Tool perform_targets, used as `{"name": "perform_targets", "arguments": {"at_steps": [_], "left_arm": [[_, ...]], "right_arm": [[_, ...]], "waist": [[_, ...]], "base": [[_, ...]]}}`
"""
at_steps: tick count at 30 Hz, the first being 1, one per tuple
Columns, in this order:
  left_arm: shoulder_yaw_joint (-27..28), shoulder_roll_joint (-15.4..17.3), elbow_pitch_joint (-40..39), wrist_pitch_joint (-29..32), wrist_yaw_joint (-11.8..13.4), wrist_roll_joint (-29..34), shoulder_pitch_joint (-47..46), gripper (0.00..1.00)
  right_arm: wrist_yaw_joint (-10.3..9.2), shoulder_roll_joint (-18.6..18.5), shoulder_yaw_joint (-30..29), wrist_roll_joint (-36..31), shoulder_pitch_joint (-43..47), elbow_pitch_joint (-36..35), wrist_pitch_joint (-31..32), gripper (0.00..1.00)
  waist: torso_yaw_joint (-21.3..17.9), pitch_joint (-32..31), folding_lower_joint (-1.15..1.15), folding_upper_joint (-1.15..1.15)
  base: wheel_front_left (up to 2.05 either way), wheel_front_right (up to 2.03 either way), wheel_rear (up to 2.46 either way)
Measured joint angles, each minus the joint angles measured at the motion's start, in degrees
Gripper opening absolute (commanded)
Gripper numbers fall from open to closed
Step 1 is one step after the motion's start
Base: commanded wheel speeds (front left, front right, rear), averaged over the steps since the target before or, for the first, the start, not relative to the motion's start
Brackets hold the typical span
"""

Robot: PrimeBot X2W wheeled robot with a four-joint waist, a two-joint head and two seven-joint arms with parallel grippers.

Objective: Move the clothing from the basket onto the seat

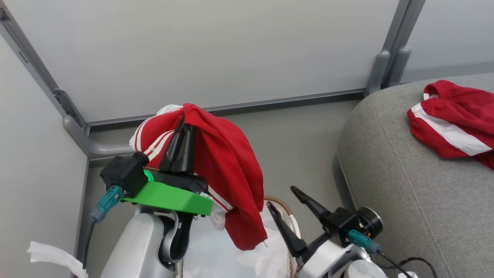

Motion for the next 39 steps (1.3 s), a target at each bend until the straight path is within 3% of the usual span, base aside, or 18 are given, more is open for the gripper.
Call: {"name": "perform_targets", "arguments": {"at_steps": [8,20,21,22,23,35,36,37,39], "left_arm": [[-2.2,0.0,0.2,0.0,0.0,-0.6,-0.6,0.0],[-8.6,0.0,0.3,0.0,0.0,-2.9,-2.7,0.0],[-9.0,0.0,0.3,0.0,0.0,-2.9,-2.9,0.0],[-9.5,0.0,0.2,0.0,0.0,-3.0,-3.0,0.0],[-9.8,0.0,0.2,0.0,0.0,-3.0,-3.1,0.0],[-8.9,-0.1,0.8,0.0,0.0,-3.5,-3.0,0.0],[-8.3,-0.1,0.8,0.0,0.0,-3.5,-3.0,0.6],[-7.8,0.0,1.0,0.0,0.0,-3.5,-2.9,1.0],[-7.1,-0.1,1.9,0.0,0.0,-3.5,-2.5,1.0]], "right_arm": [[0.0,-0.6,9.6,1.9,-7.3,-0.1,0.0,1.0],[0.0,0.1,13.4,3.0,-14.1,12.7,0.0,1.0],[0.0,0.1,14.0,3.8,-14.2,13.5,0.0,0.96],[0.0,0.1,14.4,4.6,-14.4,14.3,0.0,0.45],[0.0,0.0,15.2,5.1,-14.5,15.1,0.0,0.0],[0.0,0.1,12.3,8.3,-13.6,14.8,0.0,0.0],[0.0,0.1,11.7,8.2,-13.4,14.2,0.0,0.0],[0.0,0.1,11.1,8.1,-13.2,13.4,0.0,0.0],[0.0,0.1,10.2,8.1,-12.6,11.5,0.0,0.0]], "waist": [[1.6,0.3,0.0,0.0],[5.4,1.0,0.0,0.0],[5.8,1.1,0.0,0.0],[6.1,1.1,0.0,0.0],[6.3,1.2,0.0,0.0],[6.7,1.9,0.0,0.0],[6.5,1.8,0.0,0.0],[6.3,1.8,0.0,0.0],[5.8,1.8,0.0,0.0]], "base": [[0.0,0.0,0.0],[0.0,0.0,0.0],[0.0,0.0,0.0],[0.0,0.0,0.0],[0.0,0.0,0.0],[0.0,0.0,0.0],[0.0,0.0,0.0],[0.0,0.0,0.0],[0.0,0.0,0.0]]}}
